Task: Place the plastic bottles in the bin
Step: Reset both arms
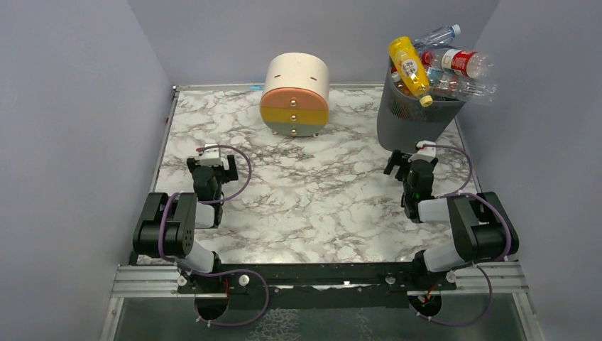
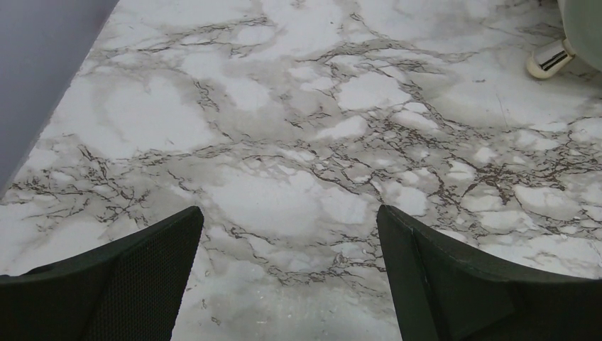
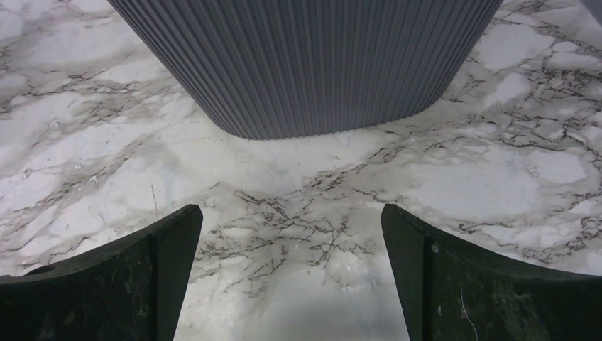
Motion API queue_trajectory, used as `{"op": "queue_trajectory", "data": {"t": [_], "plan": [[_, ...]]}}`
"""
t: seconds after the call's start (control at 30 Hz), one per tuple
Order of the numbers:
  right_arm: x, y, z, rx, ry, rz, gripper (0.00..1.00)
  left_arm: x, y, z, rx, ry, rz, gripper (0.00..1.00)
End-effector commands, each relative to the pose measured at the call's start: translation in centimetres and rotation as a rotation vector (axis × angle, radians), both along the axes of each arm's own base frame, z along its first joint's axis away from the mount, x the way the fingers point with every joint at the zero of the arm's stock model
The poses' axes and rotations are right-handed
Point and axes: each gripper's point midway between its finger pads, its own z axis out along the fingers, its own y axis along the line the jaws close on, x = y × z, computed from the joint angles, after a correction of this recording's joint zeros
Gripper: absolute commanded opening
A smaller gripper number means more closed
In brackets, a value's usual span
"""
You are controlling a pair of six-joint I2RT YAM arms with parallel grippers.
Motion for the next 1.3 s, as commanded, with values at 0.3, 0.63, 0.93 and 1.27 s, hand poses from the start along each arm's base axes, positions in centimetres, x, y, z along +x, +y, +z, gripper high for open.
{"op": "queue_trajectory", "data": {"t": [0.3, 0.63, 0.93, 1.27], "plan": [[0.5, 0.5, 2.6, -0.053, -0.153, 0.056, 1.00, 1.4, -2.8, 1.0, 0.015, -0.112, -0.202, 0.99], [0.6, 3.1, 2.2, -0.108, -0.215, 0.226, 1.00, 1.4, -3.0, 0.7, 0.017, -0.111, -0.214, 0.99], [1.0, 3.3, 1.5, -0.103, -0.161, 0.227, 1.00, 1.4, -3.0, 0.8, 0.018, -0.113, -0.212, 0.99], [1.0, 3.5, 1.9, -0.109, -0.192, 0.239, 1.00, 1.4, -2.9, 0.8, 0.018, -0.113, -0.210, 0.99]]}}
